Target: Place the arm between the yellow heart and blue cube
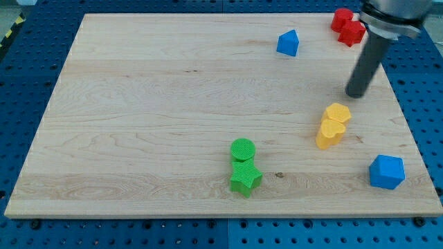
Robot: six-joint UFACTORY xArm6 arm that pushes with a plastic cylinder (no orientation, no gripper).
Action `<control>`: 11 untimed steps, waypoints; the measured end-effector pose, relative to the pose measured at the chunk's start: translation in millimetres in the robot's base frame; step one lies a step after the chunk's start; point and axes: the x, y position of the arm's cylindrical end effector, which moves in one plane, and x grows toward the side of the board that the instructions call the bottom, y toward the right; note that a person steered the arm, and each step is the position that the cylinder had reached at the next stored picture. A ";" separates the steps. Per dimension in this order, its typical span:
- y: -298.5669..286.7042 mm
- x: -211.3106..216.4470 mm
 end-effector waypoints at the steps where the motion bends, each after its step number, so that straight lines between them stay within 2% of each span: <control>1: 3.4 27.3; 2: 3.4 28.7; 4: 5.8 82.9; 11: -42.9 98.4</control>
